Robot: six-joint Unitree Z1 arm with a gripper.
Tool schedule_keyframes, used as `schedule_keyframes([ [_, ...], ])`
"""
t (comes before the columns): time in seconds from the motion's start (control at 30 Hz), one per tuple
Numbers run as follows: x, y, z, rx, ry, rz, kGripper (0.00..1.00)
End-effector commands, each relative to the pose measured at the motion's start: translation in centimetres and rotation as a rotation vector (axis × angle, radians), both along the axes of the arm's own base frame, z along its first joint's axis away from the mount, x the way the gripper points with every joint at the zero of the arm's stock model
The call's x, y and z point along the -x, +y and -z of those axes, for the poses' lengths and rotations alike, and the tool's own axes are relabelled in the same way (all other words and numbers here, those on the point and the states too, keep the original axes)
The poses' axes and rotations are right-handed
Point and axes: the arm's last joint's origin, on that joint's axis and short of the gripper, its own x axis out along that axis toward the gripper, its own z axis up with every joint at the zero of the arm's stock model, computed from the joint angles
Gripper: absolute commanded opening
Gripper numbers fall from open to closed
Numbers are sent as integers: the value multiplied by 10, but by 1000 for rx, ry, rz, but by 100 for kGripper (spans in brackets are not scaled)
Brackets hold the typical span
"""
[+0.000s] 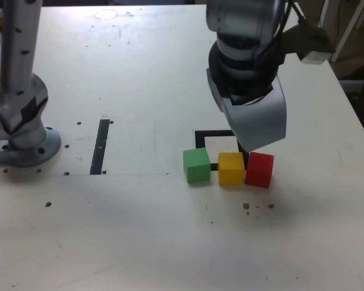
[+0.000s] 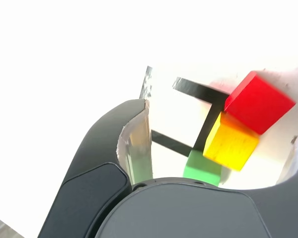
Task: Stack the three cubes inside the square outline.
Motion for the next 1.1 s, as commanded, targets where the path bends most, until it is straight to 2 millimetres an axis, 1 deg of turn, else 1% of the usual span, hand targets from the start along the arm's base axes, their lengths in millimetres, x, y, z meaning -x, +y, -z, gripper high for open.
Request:
schedule_keyframes([
  [0.0,-4,-5,2,-6,3,13,99],
  [0.3,-20,-26,17,-20,12,48,98],
  [0.47,-31,-35,30,-24,9,38,98],
  [0.63,-43,-40,46,-40,12,25,96],
  [0.73,-48,-41,52,-50,15,20,95],
  [0.9,-54,-42,53,-58,13,16,93],
  [1.07,-58,-39,54,-59,13,3,88],
])
